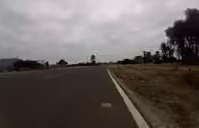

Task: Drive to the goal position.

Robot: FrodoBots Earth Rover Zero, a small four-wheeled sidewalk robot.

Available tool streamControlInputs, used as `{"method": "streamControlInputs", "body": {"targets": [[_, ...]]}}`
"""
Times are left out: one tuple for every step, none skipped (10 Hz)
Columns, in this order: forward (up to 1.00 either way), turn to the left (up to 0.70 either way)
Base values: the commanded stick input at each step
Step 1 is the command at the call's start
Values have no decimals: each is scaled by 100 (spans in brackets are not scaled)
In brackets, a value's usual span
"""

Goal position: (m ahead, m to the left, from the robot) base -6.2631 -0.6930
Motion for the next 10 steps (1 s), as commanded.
{"method": "streamControlInputs", "body": {"targets": [[85,0],[85,0],[85,0],[85,0],[85,0],[85,0],[73,0],[51,0],[30,0],[9,0]]}}
